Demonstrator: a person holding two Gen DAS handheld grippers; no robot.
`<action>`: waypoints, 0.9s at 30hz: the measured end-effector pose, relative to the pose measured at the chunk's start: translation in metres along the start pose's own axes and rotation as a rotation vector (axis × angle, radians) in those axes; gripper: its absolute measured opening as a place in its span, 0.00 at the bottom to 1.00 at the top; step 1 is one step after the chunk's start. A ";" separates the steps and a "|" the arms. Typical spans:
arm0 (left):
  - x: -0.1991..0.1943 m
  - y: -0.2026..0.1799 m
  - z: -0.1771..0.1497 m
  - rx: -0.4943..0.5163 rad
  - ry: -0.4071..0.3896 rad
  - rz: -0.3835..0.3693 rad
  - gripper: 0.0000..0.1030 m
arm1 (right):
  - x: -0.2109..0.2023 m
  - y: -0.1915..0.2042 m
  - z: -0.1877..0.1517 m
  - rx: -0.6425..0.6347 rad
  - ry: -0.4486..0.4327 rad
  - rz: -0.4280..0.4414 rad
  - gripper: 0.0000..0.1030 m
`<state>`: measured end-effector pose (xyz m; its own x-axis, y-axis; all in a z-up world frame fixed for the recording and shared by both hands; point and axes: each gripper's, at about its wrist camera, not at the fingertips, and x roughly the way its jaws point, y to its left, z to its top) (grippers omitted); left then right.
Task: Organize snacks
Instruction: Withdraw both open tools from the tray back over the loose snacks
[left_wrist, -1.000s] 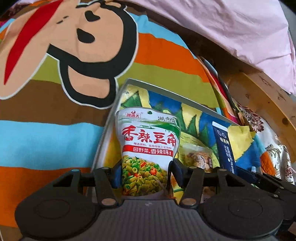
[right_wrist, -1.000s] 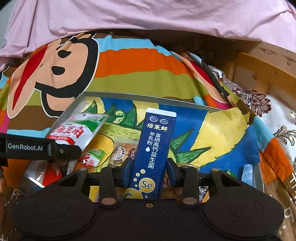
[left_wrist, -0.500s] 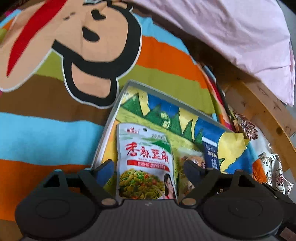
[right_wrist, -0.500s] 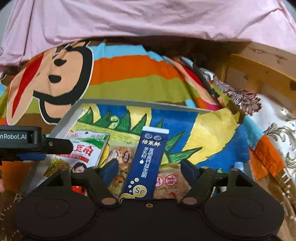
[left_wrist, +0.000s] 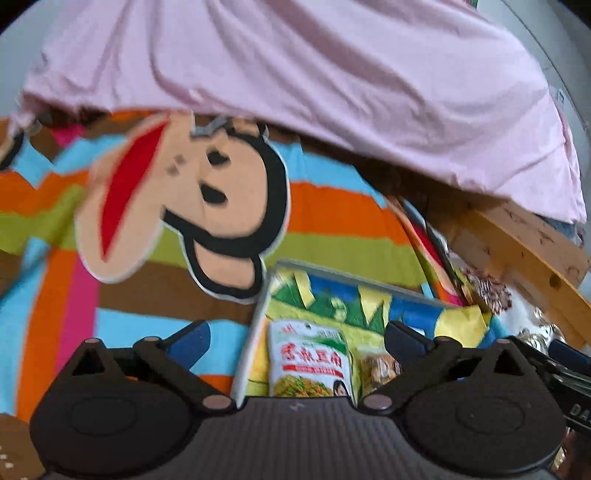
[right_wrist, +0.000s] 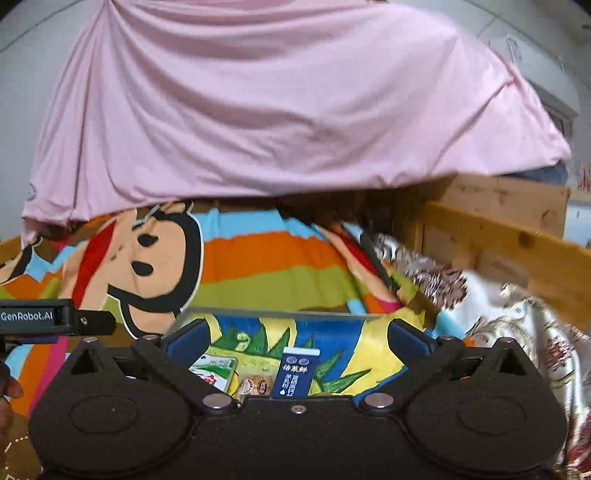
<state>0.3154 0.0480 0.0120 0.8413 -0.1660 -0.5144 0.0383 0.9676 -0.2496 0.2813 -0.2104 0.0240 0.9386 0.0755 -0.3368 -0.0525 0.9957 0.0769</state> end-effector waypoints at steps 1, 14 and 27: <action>-0.008 -0.001 0.001 0.003 -0.016 0.010 0.99 | -0.006 -0.001 0.001 0.000 -0.009 0.002 0.99; -0.100 -0.020 -0.030 0.144 -0.066 0.089 1.00 | -0.093 -0.021 -0.010 0.104 -0.043 0.081 0.99; -0.165 -0.009 -0.076 0.115 -0.003 0.114 1.00 | -0.162 -0.027 -0.040 0.108 0.019 0.077 0.99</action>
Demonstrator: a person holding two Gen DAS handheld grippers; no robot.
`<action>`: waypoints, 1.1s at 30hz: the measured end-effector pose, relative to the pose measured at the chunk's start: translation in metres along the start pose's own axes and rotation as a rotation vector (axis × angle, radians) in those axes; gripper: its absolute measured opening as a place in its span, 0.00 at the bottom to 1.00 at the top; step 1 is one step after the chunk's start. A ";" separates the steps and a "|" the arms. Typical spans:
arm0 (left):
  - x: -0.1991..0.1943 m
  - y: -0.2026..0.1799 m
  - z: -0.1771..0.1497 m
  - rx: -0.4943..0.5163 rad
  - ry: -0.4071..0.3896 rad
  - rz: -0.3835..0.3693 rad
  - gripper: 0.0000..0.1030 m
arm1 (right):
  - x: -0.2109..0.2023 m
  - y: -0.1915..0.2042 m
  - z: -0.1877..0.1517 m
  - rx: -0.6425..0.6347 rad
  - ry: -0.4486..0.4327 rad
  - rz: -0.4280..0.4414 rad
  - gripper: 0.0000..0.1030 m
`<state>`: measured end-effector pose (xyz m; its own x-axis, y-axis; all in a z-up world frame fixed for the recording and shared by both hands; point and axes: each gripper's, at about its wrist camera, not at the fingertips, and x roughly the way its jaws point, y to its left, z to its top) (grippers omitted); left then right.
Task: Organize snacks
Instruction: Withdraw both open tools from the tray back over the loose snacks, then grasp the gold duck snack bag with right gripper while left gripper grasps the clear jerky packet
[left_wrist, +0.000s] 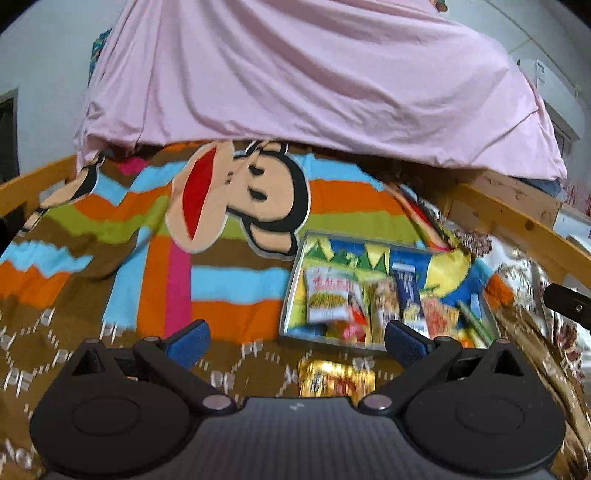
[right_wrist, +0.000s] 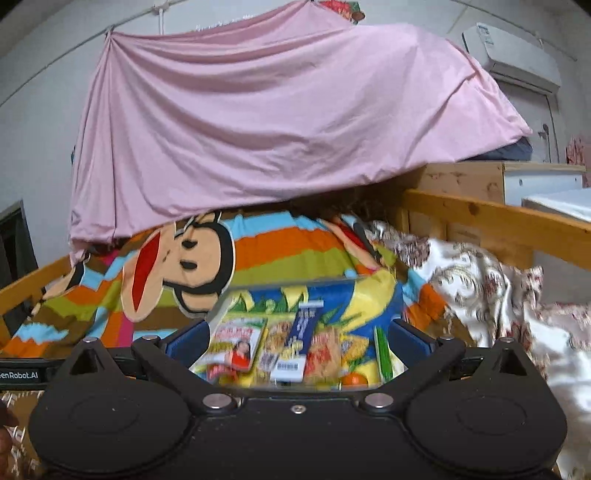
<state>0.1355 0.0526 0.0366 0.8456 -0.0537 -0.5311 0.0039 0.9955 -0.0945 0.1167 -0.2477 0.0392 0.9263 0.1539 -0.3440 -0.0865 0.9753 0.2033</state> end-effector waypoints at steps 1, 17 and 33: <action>-0.002 0.002 -0.004 -0.004 0.015 0.005 1.00 | -0.003 0.000 -0.004 0.002 0.017 0.005 0.99; 0.001 0.007 -0.058 0.004 0.332 0.089 0.99 | 0.008 0.022 -0.054 -0.133 0.356 -0.030 0.99; 0.031 0.003 -0.061 0.047 0.503 0.074 0.99 | 0.033 0.028 -0.066 -0.159 0.508 0.007 0.99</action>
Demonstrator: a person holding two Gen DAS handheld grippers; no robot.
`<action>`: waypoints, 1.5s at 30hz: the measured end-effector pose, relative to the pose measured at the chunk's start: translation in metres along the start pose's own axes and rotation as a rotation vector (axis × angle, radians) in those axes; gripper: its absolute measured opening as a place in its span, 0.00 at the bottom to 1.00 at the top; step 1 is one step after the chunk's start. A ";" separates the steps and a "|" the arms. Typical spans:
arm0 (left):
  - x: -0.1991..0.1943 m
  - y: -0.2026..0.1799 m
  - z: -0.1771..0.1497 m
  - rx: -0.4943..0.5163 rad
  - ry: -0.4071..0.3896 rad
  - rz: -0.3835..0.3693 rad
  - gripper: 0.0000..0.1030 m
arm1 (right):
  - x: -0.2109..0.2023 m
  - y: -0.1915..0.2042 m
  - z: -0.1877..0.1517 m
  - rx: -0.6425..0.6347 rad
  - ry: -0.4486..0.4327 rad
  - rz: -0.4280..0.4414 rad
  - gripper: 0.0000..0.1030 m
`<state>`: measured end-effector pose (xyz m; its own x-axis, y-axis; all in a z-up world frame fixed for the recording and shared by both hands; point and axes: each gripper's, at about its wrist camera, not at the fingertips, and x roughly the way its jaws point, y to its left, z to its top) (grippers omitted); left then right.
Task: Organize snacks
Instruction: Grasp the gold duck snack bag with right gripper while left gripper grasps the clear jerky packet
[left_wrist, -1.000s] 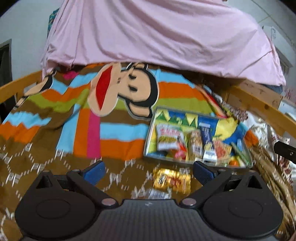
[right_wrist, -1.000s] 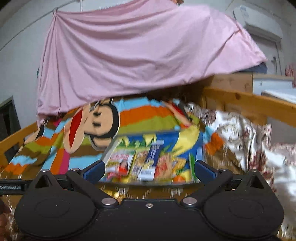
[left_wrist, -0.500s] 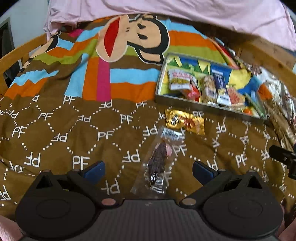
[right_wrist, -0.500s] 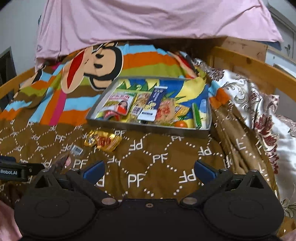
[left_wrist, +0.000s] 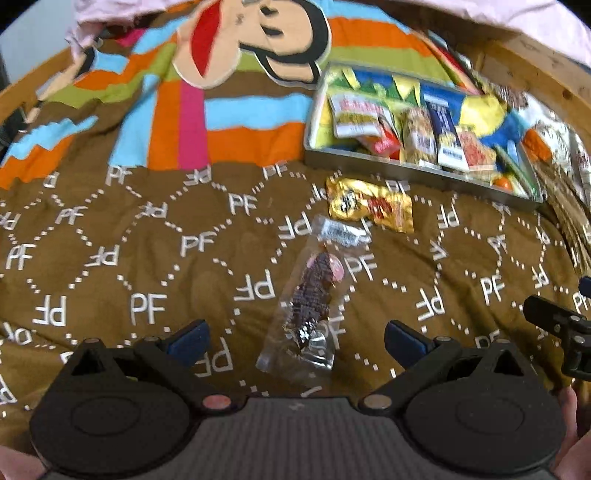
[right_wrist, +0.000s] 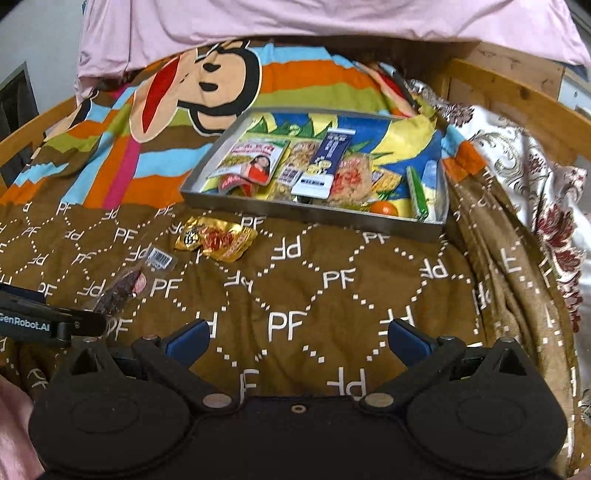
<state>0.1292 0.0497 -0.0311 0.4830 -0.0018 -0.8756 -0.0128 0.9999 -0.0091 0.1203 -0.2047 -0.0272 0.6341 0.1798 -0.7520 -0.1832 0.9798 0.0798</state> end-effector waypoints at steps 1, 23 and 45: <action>0.004 0.000 0.002 0.008 0.024 -0.009 0.99 | 0.002 0.000 0.001 0.000 0.009 0.004 0.99; 0.048 0.015 0.050 0.179 0.085 -0.076 0.99 | 0.077 0.018 0.042 -0.445 0.027 0.188 0.99; 0.071 -0.001 0.043 0.371 0.146 -0.140 0.99 | 0.147 0.051 0.069 -0.721 0.022 0.413 0.95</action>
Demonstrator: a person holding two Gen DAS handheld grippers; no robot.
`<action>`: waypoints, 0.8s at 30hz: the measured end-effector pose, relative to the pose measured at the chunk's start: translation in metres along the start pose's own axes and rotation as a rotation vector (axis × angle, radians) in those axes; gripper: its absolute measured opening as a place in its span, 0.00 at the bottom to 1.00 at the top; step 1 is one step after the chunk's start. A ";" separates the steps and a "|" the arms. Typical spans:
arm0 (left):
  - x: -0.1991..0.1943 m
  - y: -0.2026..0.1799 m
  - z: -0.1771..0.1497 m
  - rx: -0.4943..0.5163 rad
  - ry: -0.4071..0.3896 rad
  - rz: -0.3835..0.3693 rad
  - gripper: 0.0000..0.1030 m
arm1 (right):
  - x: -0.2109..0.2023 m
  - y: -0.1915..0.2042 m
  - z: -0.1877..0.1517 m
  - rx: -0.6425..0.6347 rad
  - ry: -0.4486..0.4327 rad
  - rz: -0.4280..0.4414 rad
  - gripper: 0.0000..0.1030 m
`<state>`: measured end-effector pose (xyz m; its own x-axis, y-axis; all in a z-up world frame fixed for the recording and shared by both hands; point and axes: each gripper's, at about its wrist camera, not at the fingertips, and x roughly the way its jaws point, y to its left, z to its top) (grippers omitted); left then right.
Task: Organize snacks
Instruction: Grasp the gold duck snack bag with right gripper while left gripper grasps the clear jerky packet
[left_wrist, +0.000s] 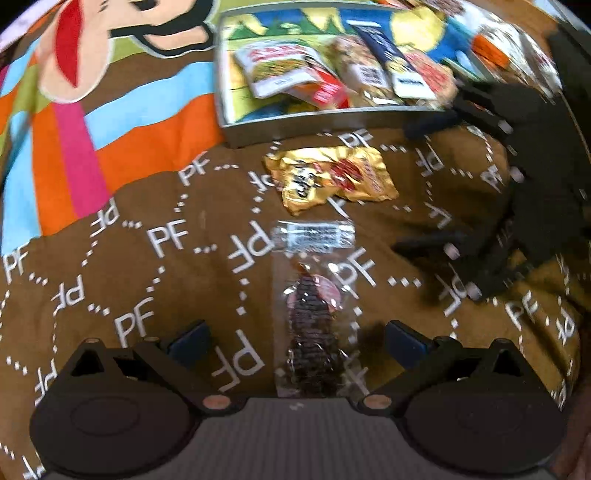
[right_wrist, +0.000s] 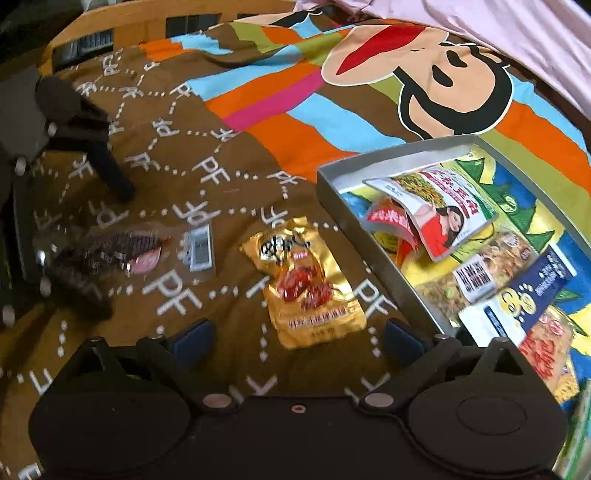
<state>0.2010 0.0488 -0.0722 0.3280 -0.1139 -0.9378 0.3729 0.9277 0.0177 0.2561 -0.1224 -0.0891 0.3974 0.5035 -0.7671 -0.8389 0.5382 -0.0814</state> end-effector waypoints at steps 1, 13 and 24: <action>0.002 -0.001 0.000 0.017 0.003 0.005 0.99 | 0.002 -0.001 0.002 0.007 -0.003 0.011 0.95; 0.000 0.017 0.003 -0.034 -0.026 -0.026 0.89 | 0.030 -0.001 0.015 -0.022 -0.063 0.020 0.92; -0.001 0.013 0.003 0.001 -0.049 -0.050 0.61 | 0.038 -0.010 0.012 0.048 -0.036 0.067 0.73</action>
<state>0.2085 0.0600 -0.0699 0.3514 -0.1776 -0.9192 0.3910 0.9200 -0.0283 0.2838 -0.1004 -0.1104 0.3546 0.5631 -0.7465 -0.8457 0.5336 0.0007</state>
